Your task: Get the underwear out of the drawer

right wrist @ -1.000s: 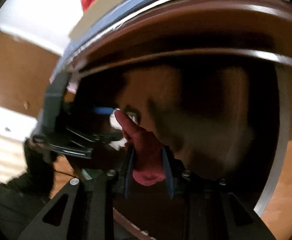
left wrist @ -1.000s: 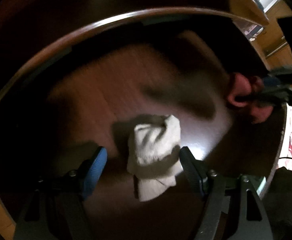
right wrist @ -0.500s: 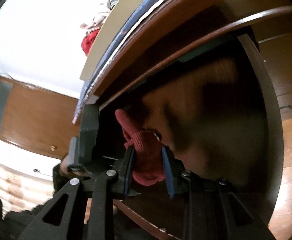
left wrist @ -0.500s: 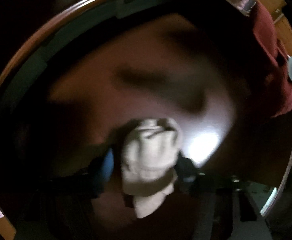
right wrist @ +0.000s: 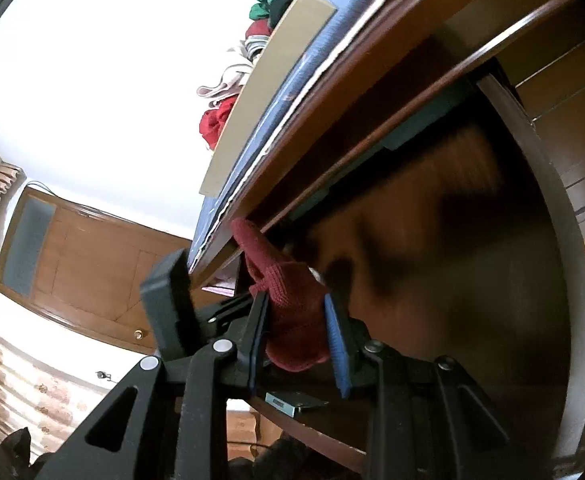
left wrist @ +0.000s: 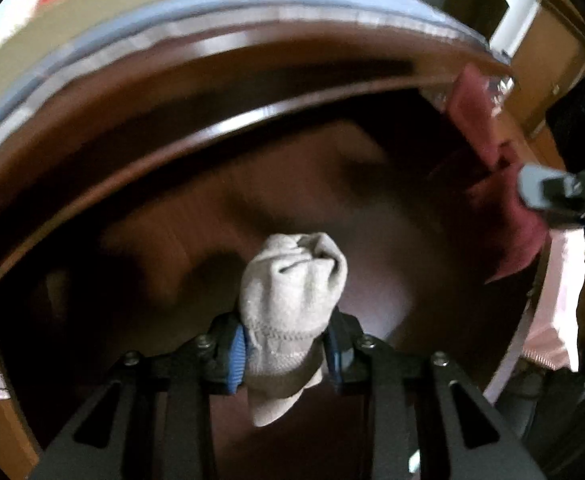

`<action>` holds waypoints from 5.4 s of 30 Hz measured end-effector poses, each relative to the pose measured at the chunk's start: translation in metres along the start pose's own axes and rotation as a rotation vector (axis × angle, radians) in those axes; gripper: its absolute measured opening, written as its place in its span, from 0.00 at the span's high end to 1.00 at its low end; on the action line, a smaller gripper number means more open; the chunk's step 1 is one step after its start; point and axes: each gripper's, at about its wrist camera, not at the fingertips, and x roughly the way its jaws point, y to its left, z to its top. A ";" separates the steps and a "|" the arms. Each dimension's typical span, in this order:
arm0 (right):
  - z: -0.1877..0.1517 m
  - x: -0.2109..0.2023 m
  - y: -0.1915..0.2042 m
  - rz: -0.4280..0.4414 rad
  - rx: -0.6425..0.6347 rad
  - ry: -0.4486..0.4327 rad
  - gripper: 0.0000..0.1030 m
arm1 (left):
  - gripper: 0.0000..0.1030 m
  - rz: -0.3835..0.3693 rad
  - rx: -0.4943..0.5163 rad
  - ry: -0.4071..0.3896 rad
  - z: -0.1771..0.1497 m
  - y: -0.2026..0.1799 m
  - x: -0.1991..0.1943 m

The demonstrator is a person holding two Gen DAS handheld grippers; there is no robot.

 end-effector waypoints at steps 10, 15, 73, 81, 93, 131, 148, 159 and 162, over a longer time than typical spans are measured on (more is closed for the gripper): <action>-0.020 -0.020 0.024 -0.009 -0.038 -0.088 0.71 | 0.70 0.027 -0.061 -0.164 -0.032 -0.008 -0.068; -0.035 -0.027 0.030 -0.075 -0.072 -0.142 0.71 | 0.70 0.032 -0.074 -0.221 -0.038 -0.015 -0.079; -0.107 -0.091 0.143 -0.299 -0.446 -0.501 0.71 | 0.70 0.349 -0.161 -0.569 -0.081 -0.040 -0.170; -0.106 -0.099 0.151 -0.303 -0.453 -0.534 0.71 | 0.70 0.371 -0.160 -0.604 -0.079 -0.039 -0.182; -0.101 -0.100 0.174 -0.425 -0.526 -0.644 0.71 | 0.70 0.399 -0.161 -0.635 -0.072 -0.040 -0.191; -0.006 0.014 0.045 -0.622 -0.379 0.012 0.62 | 0.70 0.347 -0.193 -0.570 -0.050 -0.013 -0.167; 0.016 0.123 0.015 -0.942 -0.901 0.465 0.62 | 0.70 0.319 -0.271 -0.519 -0.039 0.029 -0.151; 0.009 0.097 0.002 -0.788 -0.827 0.491 0.99 | 0.70 0.301 -0.274 -0.501 -0.033 0.036 -0.144; -0.002 0.078 0.016 -0.744 -0.858 0.420 0.99 | 0.70 0.294 -0.284 -0.499 -0.033 0.037 -0.144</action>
